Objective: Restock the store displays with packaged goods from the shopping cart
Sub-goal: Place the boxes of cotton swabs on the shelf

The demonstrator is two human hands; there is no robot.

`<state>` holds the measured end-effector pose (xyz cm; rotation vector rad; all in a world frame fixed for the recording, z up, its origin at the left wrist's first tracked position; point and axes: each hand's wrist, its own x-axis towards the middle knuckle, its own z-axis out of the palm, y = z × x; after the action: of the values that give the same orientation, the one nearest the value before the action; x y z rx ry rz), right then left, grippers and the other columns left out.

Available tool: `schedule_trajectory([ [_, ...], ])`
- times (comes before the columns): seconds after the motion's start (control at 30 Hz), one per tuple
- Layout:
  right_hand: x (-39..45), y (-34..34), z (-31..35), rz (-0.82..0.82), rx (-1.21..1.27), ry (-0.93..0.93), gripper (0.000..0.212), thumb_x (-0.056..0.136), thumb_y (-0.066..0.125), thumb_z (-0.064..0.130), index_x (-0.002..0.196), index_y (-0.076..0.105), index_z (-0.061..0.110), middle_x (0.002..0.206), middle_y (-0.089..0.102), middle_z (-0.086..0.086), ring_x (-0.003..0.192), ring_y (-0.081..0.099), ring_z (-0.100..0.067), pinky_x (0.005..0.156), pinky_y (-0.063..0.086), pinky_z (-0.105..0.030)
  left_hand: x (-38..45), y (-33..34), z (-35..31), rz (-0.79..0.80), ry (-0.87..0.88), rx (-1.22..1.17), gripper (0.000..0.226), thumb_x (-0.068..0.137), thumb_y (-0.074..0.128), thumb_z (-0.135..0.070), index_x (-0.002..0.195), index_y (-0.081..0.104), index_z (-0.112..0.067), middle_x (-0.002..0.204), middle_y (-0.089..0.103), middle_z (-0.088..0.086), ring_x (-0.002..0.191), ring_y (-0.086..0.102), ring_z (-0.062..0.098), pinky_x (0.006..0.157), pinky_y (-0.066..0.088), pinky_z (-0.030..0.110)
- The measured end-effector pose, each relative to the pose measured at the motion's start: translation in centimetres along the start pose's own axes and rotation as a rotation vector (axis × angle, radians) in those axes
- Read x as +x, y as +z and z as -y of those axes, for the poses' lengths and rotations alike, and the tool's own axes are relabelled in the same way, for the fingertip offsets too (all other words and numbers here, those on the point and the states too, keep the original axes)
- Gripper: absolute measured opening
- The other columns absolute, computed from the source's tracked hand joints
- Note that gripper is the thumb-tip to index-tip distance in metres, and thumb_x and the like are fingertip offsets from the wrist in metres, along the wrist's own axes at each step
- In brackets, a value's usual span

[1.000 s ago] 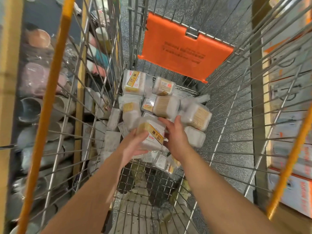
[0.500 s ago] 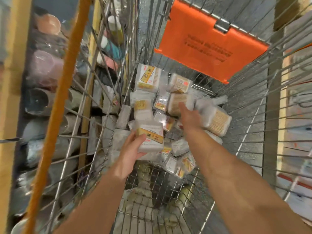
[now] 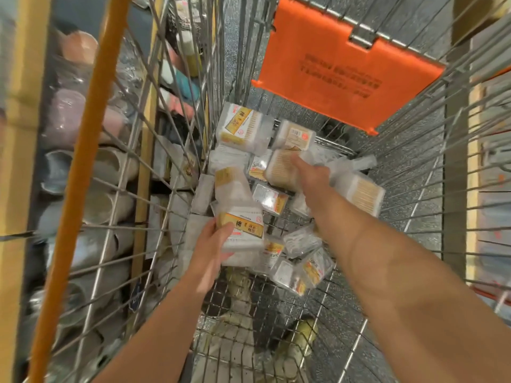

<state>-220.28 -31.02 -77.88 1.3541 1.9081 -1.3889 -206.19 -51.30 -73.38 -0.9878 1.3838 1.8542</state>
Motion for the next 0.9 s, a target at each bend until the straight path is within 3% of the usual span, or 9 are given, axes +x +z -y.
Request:
schedule_trajectory([
  [0.1,0.1,0.2,0.3,0.034,-0.028,0.034,0.092,0.077,0.077,0.052,0.144,0.035,0.005,0.131,0.055,-0.007,0.113,0.058,-0.026,0.091,0.053,-0.037,-0.5,-0.4,0.2,0.018,0.026,-0.007,0.039,0.086,0.059,-0.031,0.124,0.054,-0.022,0.117,0.070,0.002,0.100,0.071,0.012,0.083,0.054,0.033],
  [0.2,-1.0,-0.4,-0.2,0.086,-0.055,-0.063,0.074,0.087,0.070,0.040,0.145,0.034,0.011,0.123,0.053,-0.004,0.098,0.060,-0.020,0.063,0.050,-0.027,-0.7,-0.6,0.5,-0.027,0.040,-0.009,0.042,0.095,0.055,-0.025,0.136,0.047,-0.019,0.124,0.066,0.004,0.110,0.066,0.021,0.089,0.053,0.039],
  [0.33,-4.7,-3.0,-0.6,0.202,0.017,-0.088,0.057,0.090,0.064,0.040,0.137,0.038,0.022,0.124,0.056,-0.006,0.103,0.062,-0.028,0.060,0.052,-0.031,-2.3,-0.1,-0.4,-0.053,0.096,-0.034,0.060,0.098,0.055,-0.018,0.150,0.029,-0.031,0.130,0.059,-0.001,0.110,0.061,0.019,0.090,0.051,0.048],
  [0.4,-7.2,-4.7,-0.3,0.252,0.094,-0.047,0.058,0.085,0.068,0.043,0.133,0.043,0.023,0.121,0.061,-0.007,0.101,0.064,-0.028,0.066,0.054,-0.036,-3.5,0.3,-1.5,-0.050,0.113,-0.050,0.065,0.097,0.057,-0.016,0.151,0.028,-0.036,0.129,0.059,-0.001,0.111,0.062,0.021,0.091,0.051,0.049],
  [0.47,-9.8,-6.7,0.2,0.296,0.152,-0.037,0.055,0.085,0.067,0.041,0.131,0.047,0.018,0.111,0.064,-0.006,0.092,0.064,-0.023,0.064,0.052,-0.034,-5.2,0.8,-2.7,-0.040,0.139,-0.077,0.067,0.092,0.061,-0.017,0.149,0.032,-0.037,0.131,0.061,0.004,0.113,0.063,0.025,0.085,0.054,0.046],
  [0.6,-14.4,-10.8,1.6,0.397,0.241,-0.062,0.036,0.095,0.059,0.033,0.124,0.046,0.017,0.075,0.051,-0.004,0.052,0.054,-0.017,0.045,0.037,-0.027,-10.0,2.8,-5.2,0.016,0.211,-0.116,0.064,0.092,0.056,-0.006,0.145,0.035,-0.035,0.130,0.061,0.005,0.106,0.066,0.027,0.069,0.060,0.037],
  [0.7,-17.9,-13.5,3.1,0.435,0.300,-0.095,0.029,0.095,0.058,0.038,0.119,0.054,0.022,0.082,0.057,-0.002,0.062,0.056,-0.017,0.045,0.040,-0.025,-14.0,4.2,-6.5,0.056,0.346,-0.067,0.082,0.071,0.080,-0.027,0.137,0.035,-0.044,0.144,0.049,0.003,0.112,0.061,0.028,0.075,0.061,0.044],
  [0.8,-22.1,-16.6,4.2,0.484,0.226,-0.135,0.024,0.093,0.057,0.047,0.103,0.061,0.026,0.082,0.060,0.002,0.063,0.058,-0.014,0.042,0.044,-0.020,-18.9,5.1,-6.7,0.074,0.415,-0.122,0.073,0.089,0.062,-0.002,0.137,0.029,-0.046,0.143,0.051,0.008,0.102,0.064,0.028,0.067,0.061,0.041],
  [0.9,-26.4,-19.6,5.0,0.548,0.127,-0.177,0.036,0.090,0.059,0.051,0.113,0.061,0.024,0.078,0.063,0.002,0.059,0.060,-0.013,0.037,0.044,-0.018,-24.0,5.7,-5.8,0.043,0.553,-0.135,0.084,0.069,0.067,-0.008,0.140,0.035,-0.036,0.135,0.056,0.011,0.097,0.069,0.031,0.060,0.060,0.040],
])
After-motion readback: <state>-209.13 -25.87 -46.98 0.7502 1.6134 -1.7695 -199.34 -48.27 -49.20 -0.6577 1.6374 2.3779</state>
